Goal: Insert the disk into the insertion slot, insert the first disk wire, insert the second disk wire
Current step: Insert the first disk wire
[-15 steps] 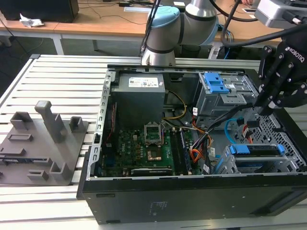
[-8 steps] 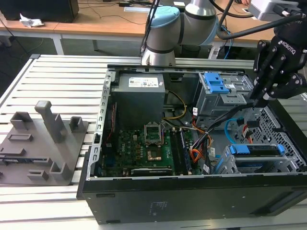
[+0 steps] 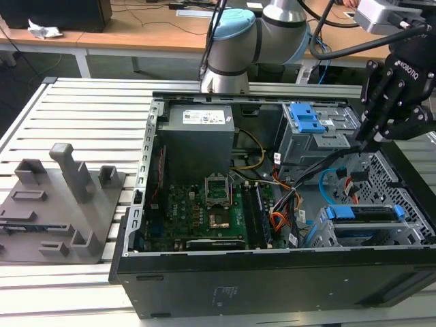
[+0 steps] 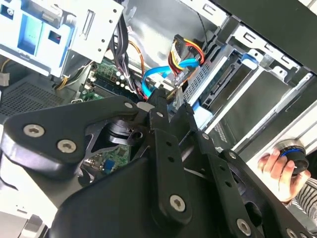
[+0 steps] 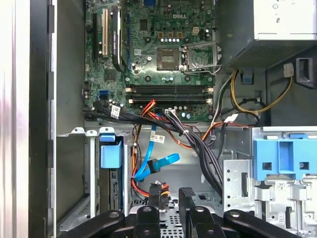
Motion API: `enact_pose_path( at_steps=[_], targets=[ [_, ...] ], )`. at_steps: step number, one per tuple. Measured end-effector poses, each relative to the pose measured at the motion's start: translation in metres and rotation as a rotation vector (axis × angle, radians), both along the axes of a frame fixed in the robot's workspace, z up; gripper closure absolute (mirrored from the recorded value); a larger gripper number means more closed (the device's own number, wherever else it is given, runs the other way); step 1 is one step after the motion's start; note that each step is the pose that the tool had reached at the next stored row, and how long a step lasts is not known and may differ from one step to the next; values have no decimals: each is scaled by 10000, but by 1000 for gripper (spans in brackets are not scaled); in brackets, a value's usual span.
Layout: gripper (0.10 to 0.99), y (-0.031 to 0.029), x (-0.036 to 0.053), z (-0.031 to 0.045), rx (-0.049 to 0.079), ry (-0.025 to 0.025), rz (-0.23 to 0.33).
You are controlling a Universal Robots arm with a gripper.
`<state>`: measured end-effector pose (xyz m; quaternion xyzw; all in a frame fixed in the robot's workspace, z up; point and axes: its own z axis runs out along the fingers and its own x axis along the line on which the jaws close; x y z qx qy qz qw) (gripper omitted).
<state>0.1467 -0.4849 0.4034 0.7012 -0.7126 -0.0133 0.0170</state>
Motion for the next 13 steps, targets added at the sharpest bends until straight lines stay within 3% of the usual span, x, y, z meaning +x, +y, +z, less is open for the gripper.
enact_pose_path(
  at_steps=[4,6,8,13],
  targets=[
    [784,0,39,-54,-30,1,-1],
    [784,0,38,-78,-177,1,-156],
    [784,0,39,-96,-239,1,-558],
    [784,-1,41,-208,-267,2,-796]
  ],
)
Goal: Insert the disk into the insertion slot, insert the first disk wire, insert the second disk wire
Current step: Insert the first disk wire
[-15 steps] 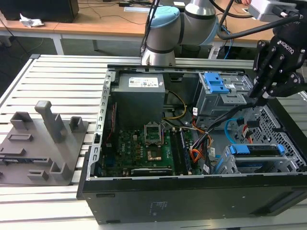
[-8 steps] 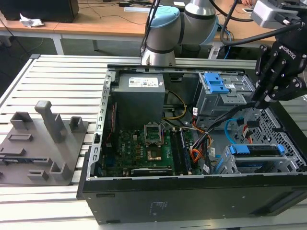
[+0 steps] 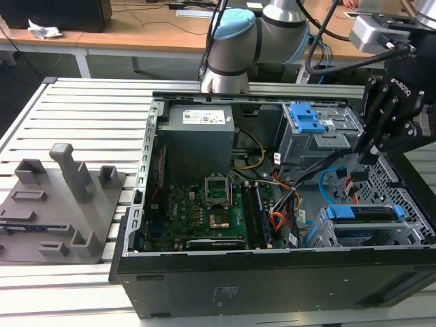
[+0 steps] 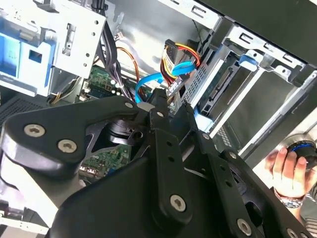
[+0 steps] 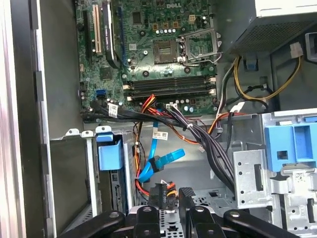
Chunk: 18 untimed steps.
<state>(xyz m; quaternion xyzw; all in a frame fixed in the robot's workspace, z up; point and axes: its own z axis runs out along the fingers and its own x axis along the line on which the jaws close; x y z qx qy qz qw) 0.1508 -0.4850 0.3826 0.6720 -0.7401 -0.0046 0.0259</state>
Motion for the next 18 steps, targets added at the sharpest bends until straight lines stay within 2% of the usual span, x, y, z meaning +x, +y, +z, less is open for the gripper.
enact_pose_path(
  at_steps=[11,13,14,18],
  targets=[
    [784,-16,18,-256,-37,0,-3],
    [784,-17,19,-272,-209,0,-3],
    [784,-16,19,-285,-248,0,-3],
    [784,-17,19,-287,-278,0,-3]
  ],
)
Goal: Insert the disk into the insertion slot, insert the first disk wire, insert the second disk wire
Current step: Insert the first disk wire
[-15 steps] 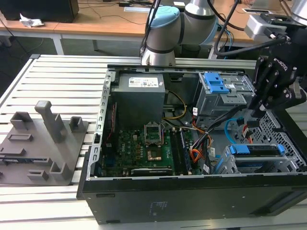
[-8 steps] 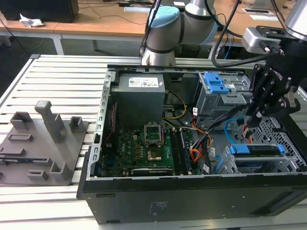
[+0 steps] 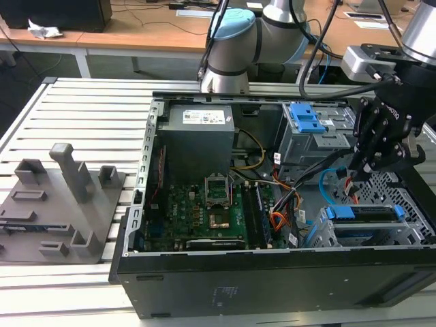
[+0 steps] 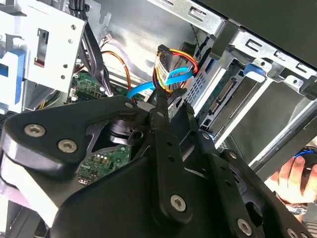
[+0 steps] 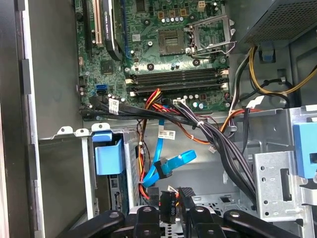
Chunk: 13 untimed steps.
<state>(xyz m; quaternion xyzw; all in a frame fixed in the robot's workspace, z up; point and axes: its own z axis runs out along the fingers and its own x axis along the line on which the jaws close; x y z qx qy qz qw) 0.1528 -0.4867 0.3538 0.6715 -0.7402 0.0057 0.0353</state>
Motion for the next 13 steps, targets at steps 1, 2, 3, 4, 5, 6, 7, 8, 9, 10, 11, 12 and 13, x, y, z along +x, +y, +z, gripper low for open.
enact_pose_path(
  at_steps=[1,2,3,4,5,6,7,8,9,10,11,12,13],
  targets=[
    [796,0,0,0,-2,0,0],
    [863,0,0,0,-7,0,0],
    [933,0,0,0,-17,0,0],
    [933,0,0,0,-22,0,0],
    [933,0,0,0,-28,0,0],
    [933,0,0,0,-34,0,0],
    [918,0,0,0,-39,0,0],
    [863,0,0,0,-42,0,0],
    [863,0,0,0,-45,0,0],
    [796,0,0,0,-49,0,0],
    [796,1,0,-18,-130,0,0],
    [796,1,0,-47,-193,0,0],
    [796,0,0,-47,-197,0,0]
  ],
)
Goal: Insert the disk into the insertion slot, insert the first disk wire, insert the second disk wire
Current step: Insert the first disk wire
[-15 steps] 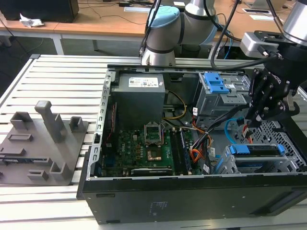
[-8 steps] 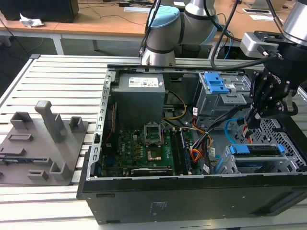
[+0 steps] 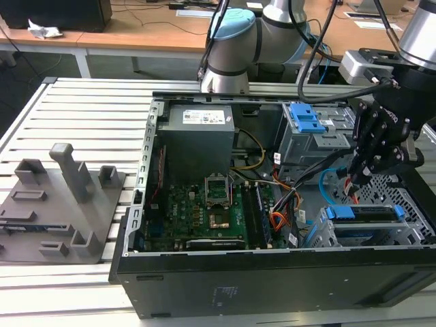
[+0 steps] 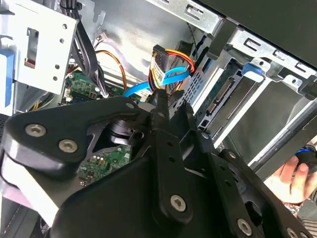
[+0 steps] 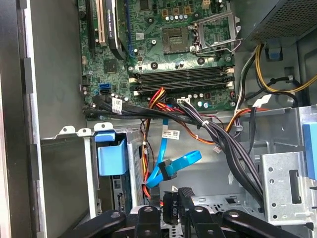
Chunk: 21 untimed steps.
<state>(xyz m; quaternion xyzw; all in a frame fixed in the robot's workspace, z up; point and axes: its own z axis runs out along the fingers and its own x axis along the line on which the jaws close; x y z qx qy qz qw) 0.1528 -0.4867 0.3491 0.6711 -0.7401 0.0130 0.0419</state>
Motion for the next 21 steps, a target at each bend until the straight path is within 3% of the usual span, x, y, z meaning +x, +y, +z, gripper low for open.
enact_pose_path(
  at_steps=[2,4,12,13,14,16,21],
  targets=[
    [812,0,0,-1,-1,0,0],
    [914,0,0,-1,-5,0,0],
    [914,0,0,-1,-19,0,0],
    [914,-20,1,-1,-19,0,1],
    [914,-101,0,-1,-20,0,0],
    [914,-208,0,-1,-19,0,0],
    [914,-329,0,0,-20,0,0]
  ],
)
